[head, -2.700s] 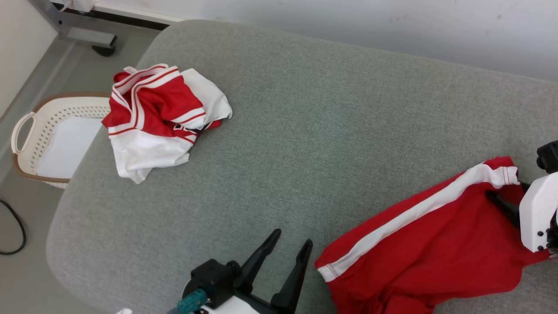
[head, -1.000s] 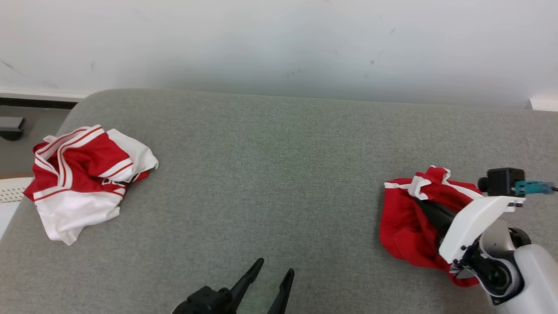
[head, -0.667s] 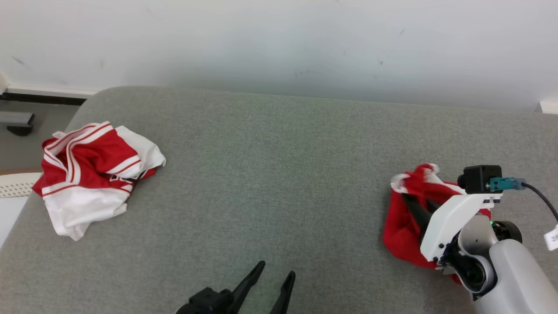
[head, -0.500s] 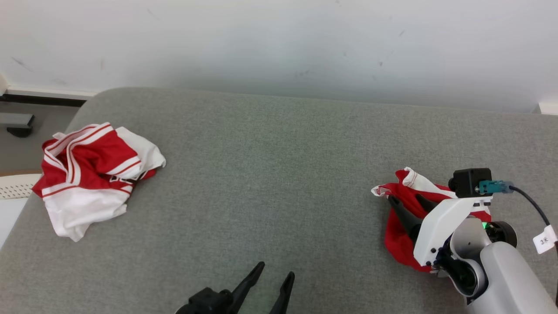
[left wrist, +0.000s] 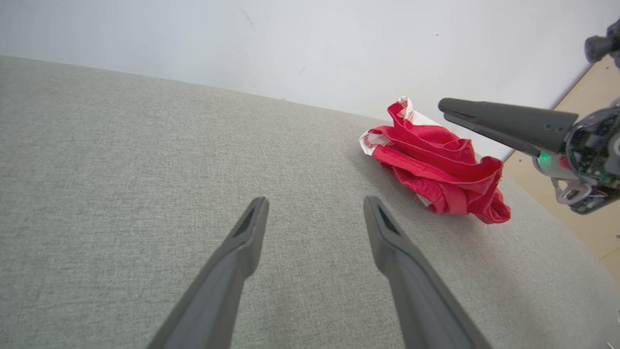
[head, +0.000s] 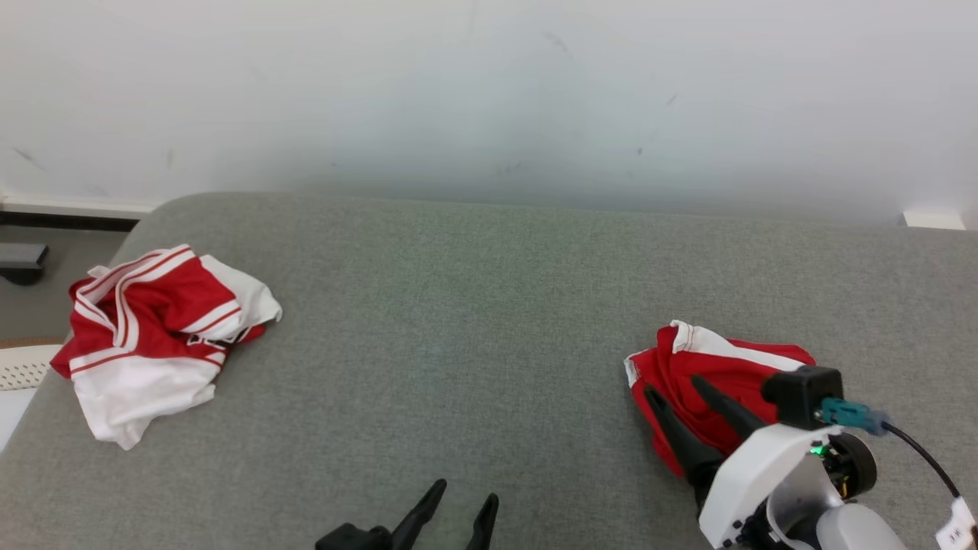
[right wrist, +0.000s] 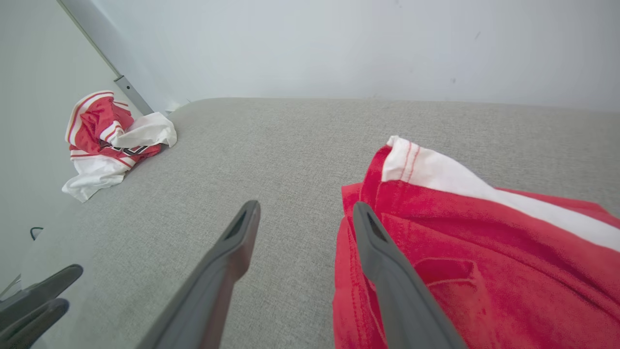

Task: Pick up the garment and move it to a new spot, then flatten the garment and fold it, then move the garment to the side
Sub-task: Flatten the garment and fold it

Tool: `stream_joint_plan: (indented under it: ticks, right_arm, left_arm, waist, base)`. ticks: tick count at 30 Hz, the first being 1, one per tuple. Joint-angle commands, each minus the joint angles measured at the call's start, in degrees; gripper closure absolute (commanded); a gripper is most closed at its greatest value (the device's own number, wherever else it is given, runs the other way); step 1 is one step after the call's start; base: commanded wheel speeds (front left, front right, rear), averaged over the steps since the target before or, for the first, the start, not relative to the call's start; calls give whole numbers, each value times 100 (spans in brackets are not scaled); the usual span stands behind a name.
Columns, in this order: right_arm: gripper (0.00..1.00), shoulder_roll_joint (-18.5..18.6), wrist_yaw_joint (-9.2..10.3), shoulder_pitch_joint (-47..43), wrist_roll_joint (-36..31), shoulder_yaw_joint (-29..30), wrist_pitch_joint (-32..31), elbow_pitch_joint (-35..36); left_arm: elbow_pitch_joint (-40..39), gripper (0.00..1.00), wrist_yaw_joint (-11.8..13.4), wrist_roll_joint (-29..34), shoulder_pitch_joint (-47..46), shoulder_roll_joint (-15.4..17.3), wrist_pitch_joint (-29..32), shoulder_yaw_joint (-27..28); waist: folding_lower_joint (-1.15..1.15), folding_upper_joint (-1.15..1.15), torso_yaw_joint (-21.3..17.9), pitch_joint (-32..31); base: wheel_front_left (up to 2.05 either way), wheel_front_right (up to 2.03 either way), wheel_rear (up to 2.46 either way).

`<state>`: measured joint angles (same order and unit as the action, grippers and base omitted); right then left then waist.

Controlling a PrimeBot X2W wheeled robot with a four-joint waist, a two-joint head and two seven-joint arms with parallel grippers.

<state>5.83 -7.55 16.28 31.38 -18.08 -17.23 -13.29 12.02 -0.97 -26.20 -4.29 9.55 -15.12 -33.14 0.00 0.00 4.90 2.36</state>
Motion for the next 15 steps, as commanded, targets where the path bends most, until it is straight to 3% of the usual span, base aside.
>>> stream_joint_plan:
  ticks: [1,8,15]
  right_arm:
    - [0,127,13,-203,-43,38,191,194]
    - [0,605,13,-1001,-653,724,1349,950]
    - [0,736,13,-1741,-1156,1827,2136,962]
  left_arm:
    - [-35,0,24,49,101,18,-3,55]
    - [-121,0,80,144,367,-8,-3,312]
    - [-246,0,96,368,650,-85,-3,638]
  waist:
    - [0,0,-48,-68]
    - [0,0,-120,-270]
    - [0,0,-176,-400]
  base:
    - [0,0,0]
    - [0,0,0]
    - [0,0,0]
